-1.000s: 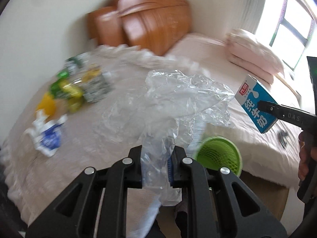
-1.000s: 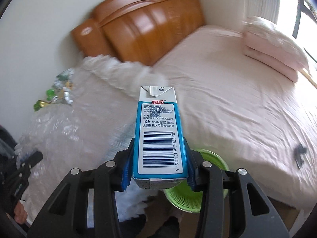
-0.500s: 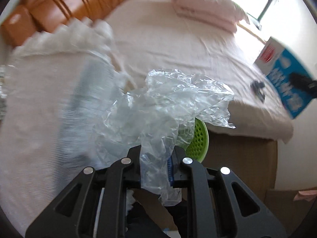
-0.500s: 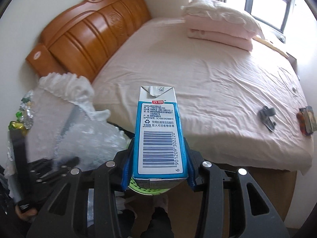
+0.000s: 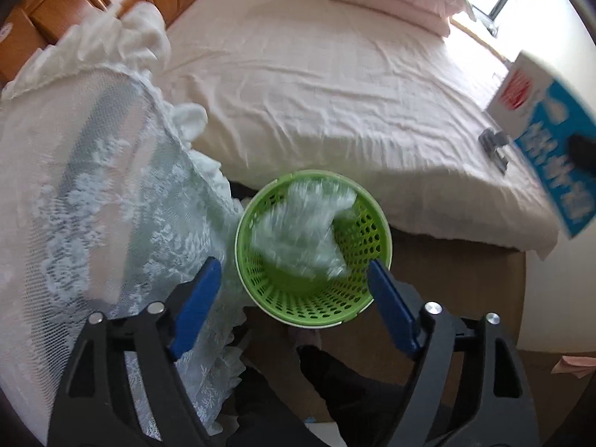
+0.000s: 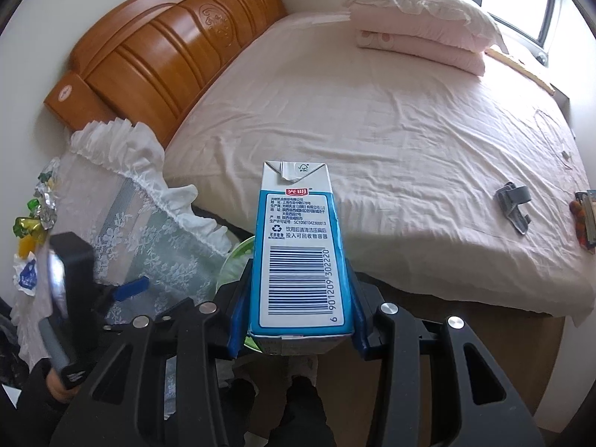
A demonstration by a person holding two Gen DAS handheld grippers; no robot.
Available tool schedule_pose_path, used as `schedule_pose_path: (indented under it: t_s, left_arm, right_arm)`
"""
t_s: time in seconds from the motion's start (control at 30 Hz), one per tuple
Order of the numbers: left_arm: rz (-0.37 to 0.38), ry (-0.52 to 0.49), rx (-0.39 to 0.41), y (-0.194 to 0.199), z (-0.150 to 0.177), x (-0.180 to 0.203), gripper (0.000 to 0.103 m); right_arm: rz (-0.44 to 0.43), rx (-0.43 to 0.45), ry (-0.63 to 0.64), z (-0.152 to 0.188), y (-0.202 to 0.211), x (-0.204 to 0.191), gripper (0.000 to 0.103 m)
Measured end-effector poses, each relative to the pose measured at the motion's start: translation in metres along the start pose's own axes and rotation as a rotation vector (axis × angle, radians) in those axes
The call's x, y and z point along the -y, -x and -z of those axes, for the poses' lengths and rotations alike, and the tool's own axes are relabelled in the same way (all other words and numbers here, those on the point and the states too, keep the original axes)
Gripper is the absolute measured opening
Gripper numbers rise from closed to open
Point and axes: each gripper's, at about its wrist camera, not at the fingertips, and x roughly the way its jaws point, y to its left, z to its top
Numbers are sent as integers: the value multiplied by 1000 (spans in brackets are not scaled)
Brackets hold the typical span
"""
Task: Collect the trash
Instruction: 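Drop the plastic bag and milk carton into the green wastebasket with both tools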
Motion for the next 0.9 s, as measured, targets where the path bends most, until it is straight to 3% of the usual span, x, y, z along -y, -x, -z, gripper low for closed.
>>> schedule_pose_path:
  t_s: [0.2, 0.4, 0.47, 0.5, 0.53, 0.57, 0.7, 0.9]
  left_arm:
    - [13, 58, 134, 60, 1, -21, 88]
    - [-44, 121, 233, 114, 8, -50, 93]
    - [-58, 148, 251, 126, 12, -62, 93]
    - [-66, 166, 263, 133, 14, -69, 93]
    - [-74, 177, 272, 137, 16, -74, 93]
    - [-88, 192, 282, 143, 18, -80, 93]
    - [-120, 236, 311, 163, 30, -105, 93]
    - [-148, 302, 354, 186, 45, -133, 94]
  right_arm:
    - [-49, -50, 14, 4, -31, -13, 44]
    - [-86, -145, 59, 12, -85, -43, 46]
    - [-86, -168, 70, 14, -101, -53, 62]
    - [-81, -176, 72, 15, -106, -56, 80]
    - [-67, -180, 74, 15, -111, -59, 90]
    - [-40, -179, 70, 13, -113, -62, 91]
    - [-55, -149, 43, 2, -94, -71, 96]
    - [-89, 11, 37, -22, -22, -93, 101]
